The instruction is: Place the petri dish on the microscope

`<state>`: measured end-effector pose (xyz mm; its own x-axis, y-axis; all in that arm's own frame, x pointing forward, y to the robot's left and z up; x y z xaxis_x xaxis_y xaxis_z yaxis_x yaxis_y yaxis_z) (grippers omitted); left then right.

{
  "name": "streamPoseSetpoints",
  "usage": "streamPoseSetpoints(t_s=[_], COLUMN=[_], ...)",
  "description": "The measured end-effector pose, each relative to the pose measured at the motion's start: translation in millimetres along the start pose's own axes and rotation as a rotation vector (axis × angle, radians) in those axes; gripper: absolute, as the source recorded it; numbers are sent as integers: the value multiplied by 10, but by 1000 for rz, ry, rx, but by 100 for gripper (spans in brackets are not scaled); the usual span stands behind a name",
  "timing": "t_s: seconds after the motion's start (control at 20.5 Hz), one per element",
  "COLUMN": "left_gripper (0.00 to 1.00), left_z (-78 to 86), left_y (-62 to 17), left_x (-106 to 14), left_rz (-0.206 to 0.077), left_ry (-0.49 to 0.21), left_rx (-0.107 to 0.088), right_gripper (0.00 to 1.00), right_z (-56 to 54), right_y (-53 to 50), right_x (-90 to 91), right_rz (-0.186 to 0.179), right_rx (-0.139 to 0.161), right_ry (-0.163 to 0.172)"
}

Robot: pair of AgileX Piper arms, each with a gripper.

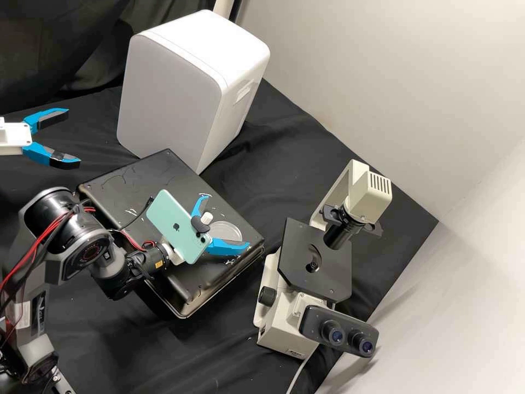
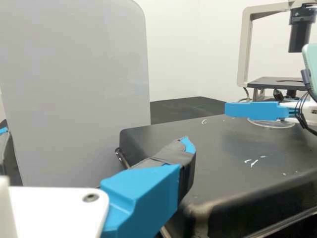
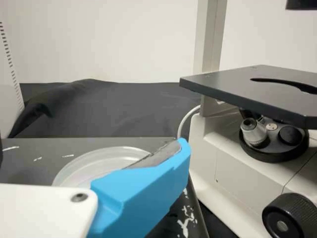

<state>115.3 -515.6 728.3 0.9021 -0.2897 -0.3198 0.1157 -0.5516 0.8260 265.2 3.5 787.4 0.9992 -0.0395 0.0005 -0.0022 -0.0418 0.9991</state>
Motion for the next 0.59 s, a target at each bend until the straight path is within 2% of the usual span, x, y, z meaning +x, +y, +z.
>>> streamPoseSetpoints(t_s=[0.29, 0.49, 0.59], left_gripper=[100, 100, 100], left_z=[0, 0, 11], left_y=[0, -4, -19], left_x=[0, 1, 2], left_rz=[0, -2, -9], left_ry=[0, 0, -4], left_rx=[0, 2, 8], right_gripper=[100, 100, 100], right_z=[-42, -111, -156], right_y=[40, 90, 94], right_x=[-15, -40, -74], right_rz=[14, 30, 29], right_rx=[2, 0, -19], right_ry=[15, 44, 63])
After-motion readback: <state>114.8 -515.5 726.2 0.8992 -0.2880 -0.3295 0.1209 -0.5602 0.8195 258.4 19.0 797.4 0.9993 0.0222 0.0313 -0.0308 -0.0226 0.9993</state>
